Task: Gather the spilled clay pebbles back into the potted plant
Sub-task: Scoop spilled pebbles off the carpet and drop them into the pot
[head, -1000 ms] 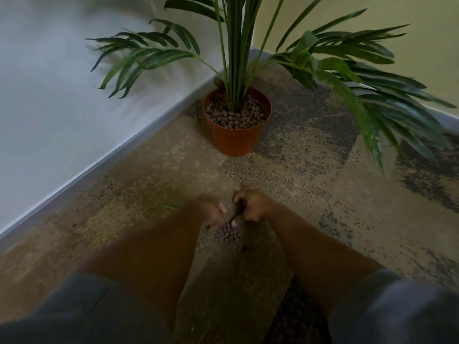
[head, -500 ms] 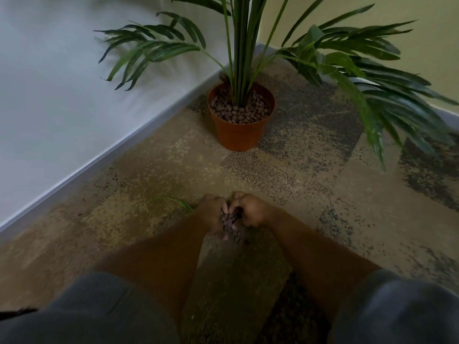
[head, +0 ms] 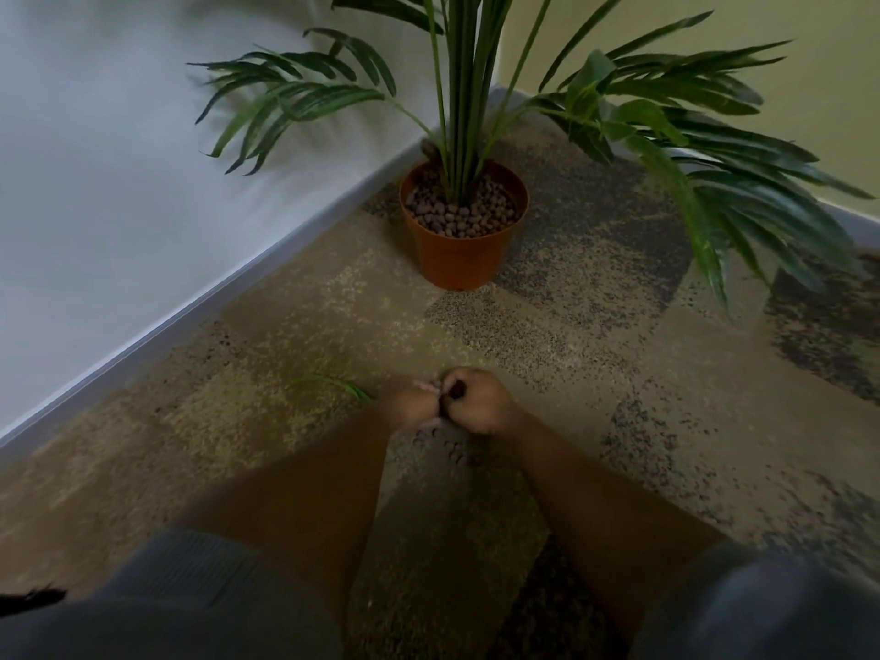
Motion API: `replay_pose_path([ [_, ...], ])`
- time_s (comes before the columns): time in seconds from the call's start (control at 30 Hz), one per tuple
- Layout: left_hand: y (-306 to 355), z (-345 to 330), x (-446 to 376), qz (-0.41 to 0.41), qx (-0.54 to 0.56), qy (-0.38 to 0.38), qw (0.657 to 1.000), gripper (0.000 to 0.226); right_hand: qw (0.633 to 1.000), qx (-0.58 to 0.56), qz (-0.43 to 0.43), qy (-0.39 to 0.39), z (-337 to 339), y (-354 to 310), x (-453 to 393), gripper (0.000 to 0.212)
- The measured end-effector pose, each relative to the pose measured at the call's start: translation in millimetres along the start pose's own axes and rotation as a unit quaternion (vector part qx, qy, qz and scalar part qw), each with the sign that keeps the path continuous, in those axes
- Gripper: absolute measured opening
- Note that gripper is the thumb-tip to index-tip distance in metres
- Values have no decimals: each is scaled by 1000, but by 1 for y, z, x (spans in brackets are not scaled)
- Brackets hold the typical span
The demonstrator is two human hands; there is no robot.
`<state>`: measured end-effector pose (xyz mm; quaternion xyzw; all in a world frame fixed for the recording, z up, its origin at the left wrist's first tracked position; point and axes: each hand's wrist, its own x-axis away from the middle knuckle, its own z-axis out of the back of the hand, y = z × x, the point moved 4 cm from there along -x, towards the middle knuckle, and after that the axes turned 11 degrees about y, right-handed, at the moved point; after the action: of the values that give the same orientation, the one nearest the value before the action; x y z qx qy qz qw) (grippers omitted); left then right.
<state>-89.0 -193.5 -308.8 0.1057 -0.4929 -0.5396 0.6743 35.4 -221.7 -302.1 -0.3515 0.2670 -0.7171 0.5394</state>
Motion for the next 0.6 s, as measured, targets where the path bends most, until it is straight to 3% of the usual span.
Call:
replay_pose_path([
  [0.1, 6, -7, 11, 105, 197, -23, 975, 31, 984, -114, -138, 1, 2, -2, -1, 16],
  [0.17, 10, -8, 16, 126, 266, -35, 955, 34, 955, -211, -208, -1, 4, -5, 1, 20],
  [0.23, 13, -8, 18, 138, 325, -43, 935, 27, 902, -346, -260, -6, 5, -7, 4, 25],
  [0.33, 13, -7, 15, 166, 386, -15, 907, 22, 814, -489, -313, -1, 8, -7, 7, 17],
  [0.6, 13, -9, 16, 208, 479, 1, 853, 28, 727, -566, -384, 53, 0, 2, -1, 21],
])
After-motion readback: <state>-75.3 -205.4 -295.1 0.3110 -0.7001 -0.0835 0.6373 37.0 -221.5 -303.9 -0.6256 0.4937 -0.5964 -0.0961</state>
